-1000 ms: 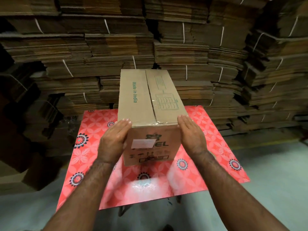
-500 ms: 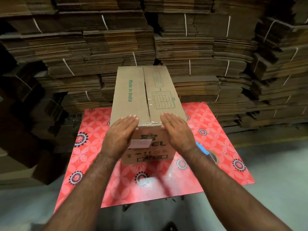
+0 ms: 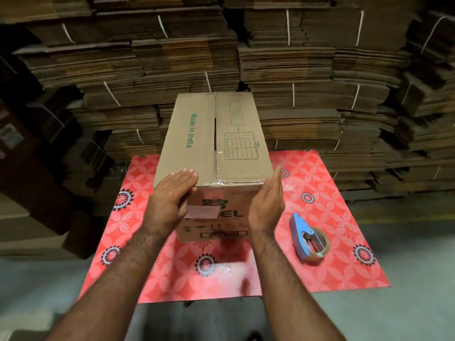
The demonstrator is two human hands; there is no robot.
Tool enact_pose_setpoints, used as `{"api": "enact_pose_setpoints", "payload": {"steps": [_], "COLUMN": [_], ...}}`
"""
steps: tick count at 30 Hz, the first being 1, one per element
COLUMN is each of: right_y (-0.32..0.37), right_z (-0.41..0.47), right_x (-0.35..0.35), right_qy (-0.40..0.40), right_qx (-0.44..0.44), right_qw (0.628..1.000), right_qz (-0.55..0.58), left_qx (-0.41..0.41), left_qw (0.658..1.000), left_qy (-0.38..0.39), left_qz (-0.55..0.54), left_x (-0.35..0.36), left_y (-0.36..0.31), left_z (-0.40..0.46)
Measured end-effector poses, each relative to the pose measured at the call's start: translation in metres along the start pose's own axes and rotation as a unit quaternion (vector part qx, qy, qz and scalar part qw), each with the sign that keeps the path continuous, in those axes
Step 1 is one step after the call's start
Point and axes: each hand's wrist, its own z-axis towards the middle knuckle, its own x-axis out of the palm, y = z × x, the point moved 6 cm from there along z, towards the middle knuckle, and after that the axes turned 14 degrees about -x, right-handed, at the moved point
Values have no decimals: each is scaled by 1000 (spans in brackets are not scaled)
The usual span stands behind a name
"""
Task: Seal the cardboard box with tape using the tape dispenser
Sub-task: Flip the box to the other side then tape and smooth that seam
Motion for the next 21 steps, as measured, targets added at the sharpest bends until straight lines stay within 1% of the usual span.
{"api": "enact_pose_setpoints", "payload": {"steps": [2,4,5,6,7,11,13,17,18,19,20,21], "right_y": [-16,-31,-33,-30,-23,-11,-18,-40,-35,-25,-11,5], "right_z": [-15,-31,-35,-34,-28,2,6,-15,-18,-17,-13,-8], "right_x": [-3,-8,-11,-12,-13,-15,-16,-22,-25,-27,-28,-26], "right_qy": [18,73,96,106,100,48,70,148,146,127,105,101], "right_qx": [34,68,70,53,35,-2,-24,-11,-30,-64,-110,-173], "right_qw": [999,994,992,992,994,998,996,985,986,986,984,973], "right_qz": [-16,-38,-37,-30,-21,-41,-56,-87,-81,-82,-92,-113], "left_qx": [0,-2,-3,-5,-6,-9,-7,-10,-14,-16,-18,-16], "left_qw": [1000,1000,1000,1000,1000,1000,1000,1000,1000,1000,1000,1000], "left_qy": [8,12,12,12,14,14,14,25,27,22,15,8], "left_qz": [4,4,4,4,4,-3,-5,-6,-4,2,11,22], "left_x": [0,-2,-3,-4,-4,-3,-4,-4,-5,-7,-7,-5], "left_y": [-1,-3,-4,-6,-7,-5,-4,-3,-3,-6,-10,-17], "left_z": [1,1,0,-1,-1,1,1,2,1,1,0,0]}}
